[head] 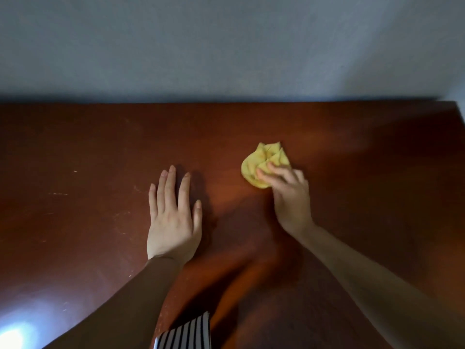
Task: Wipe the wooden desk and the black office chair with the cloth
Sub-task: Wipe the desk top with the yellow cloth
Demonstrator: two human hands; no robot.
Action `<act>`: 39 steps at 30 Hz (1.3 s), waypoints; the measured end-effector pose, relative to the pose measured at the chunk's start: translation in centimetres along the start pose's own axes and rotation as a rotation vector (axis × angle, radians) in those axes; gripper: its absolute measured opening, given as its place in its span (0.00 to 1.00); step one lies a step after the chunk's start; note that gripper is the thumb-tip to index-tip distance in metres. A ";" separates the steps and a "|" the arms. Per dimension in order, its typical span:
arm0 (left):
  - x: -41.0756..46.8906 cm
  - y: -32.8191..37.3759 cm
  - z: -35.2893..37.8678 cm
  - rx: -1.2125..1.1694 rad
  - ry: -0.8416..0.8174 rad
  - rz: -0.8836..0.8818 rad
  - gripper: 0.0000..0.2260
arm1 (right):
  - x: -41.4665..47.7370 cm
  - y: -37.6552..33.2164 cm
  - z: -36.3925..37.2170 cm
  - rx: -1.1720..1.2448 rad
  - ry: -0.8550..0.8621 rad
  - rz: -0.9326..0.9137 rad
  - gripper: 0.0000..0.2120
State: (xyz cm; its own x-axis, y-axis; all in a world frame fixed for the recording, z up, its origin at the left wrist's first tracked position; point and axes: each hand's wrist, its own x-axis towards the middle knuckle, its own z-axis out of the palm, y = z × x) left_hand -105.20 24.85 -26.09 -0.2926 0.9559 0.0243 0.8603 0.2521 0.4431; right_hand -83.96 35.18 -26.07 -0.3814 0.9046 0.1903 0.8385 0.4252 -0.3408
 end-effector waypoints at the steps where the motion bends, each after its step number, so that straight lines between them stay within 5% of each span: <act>1: 0.0 0.0 0.0 0.004 0.002 0.003 0.24 | -1.3 -0.6 0.0 0.030 -0.024 -0.056 0.22; 8: 0.1 0.0 0.0 0.001 0.024 0.015 0.24 | -2.2 1.3 -0.9 0.017 -0.155 -0.469 0.17; 19: 0.1 0.1 0.4 -0.015 0.041 0.022 0.23 | 11.2 7.1 0.0 -0.030 0.147 0.209 0.21; 24: 0.2 0.1 0.4 -0.013 0.048 0.021 0.23 | 14.1 4.3 1.9 -0.044 0.172 0.331 0.22; 31: 0.3 0.1 0.6 -0.028 0.057 0.029 0.23 | 12.3 -3.1 4.4 0.007 0.189 0.048 0.22; 39: 0.5 0.3 0.3 -0.043 0.049 0.022 0.24 | 6.8 -6.2 4.1 0.080 0.022 -0.152 0.22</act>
State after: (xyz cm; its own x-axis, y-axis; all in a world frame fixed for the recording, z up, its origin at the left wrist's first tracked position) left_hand -104.98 25.45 -26.27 -0.2952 0.9523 0.0774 0.8482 0.2238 0.4801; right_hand -93.27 38.81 -26.41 -0.4925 0.8290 0.2650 0.7377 0.5592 -0.3783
